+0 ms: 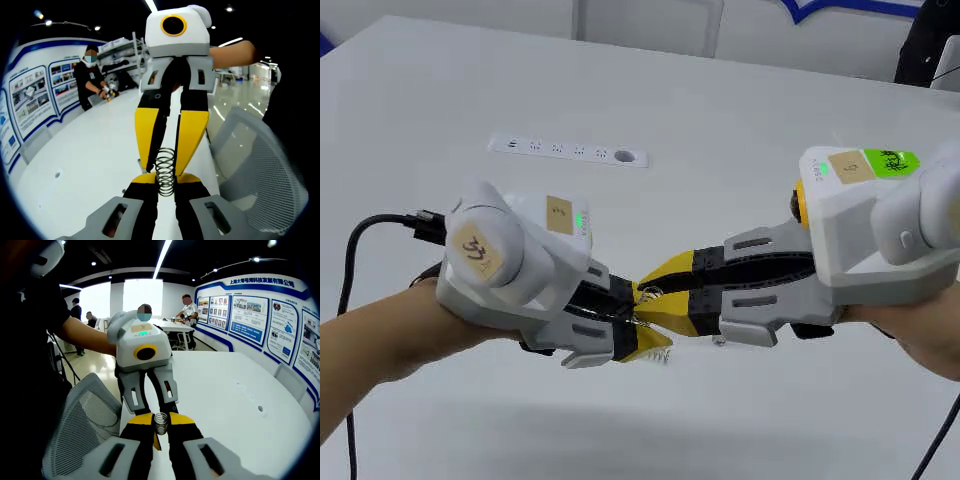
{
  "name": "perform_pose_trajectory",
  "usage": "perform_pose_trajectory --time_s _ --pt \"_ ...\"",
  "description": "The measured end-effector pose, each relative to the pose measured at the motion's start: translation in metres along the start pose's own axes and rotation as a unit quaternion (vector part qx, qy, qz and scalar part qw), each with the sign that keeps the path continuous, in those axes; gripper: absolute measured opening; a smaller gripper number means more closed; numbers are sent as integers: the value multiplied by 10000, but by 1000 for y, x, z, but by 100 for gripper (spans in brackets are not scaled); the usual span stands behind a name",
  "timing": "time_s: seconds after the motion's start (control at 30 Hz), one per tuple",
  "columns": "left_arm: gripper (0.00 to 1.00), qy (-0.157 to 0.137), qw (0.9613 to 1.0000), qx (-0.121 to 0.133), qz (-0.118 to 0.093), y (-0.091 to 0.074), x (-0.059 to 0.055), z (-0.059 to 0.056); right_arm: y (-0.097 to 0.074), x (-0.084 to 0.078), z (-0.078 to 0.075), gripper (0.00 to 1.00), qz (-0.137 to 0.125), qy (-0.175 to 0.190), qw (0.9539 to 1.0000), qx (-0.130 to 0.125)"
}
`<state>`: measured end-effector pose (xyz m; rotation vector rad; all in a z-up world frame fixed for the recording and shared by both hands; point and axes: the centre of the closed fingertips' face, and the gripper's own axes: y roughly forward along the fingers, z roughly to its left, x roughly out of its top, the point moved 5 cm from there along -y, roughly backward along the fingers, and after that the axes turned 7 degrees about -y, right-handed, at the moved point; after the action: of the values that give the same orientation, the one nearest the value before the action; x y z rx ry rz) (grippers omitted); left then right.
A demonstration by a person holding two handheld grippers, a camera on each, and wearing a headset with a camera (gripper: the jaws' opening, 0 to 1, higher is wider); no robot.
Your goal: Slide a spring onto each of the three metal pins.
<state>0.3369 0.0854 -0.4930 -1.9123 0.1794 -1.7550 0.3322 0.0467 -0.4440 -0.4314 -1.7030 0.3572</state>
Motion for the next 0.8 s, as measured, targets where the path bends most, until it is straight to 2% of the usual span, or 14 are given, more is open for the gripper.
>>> perform_pose_trajectory --time_s 0.13,0.23,0.37,0.47,0.57,0.7,0.8 --pt "11 -160 9998 -54 -99 -2 1 0 0 2 1 10 -15 -39 10000 -40" --pt "12 -236 9995 16 -192 -3 1 2 -1 2 -2 10 -23 17 10000 -89" --pt "20 -364 9990 38 -238 -4 1 4 -4 2 -8 10 -34 87 9998 -196" --pt "25 -403 9990 81 -163 -6 -2 5 -11 5 -14 10 -161 151 9992 -324" --pt "32 -441 9989 154 -86 -11 -9 7 -21 4 -24 10 -137 133 9984 -540" --pt "31 -574 9981 212 -29 -19 -15 9 -36 -6 -41 10 -12 205 9957 -905" --pt "45 -651 9967 472 -92 -27 -17 16 -48 -16 -57 10 84 351 9916 -1242"
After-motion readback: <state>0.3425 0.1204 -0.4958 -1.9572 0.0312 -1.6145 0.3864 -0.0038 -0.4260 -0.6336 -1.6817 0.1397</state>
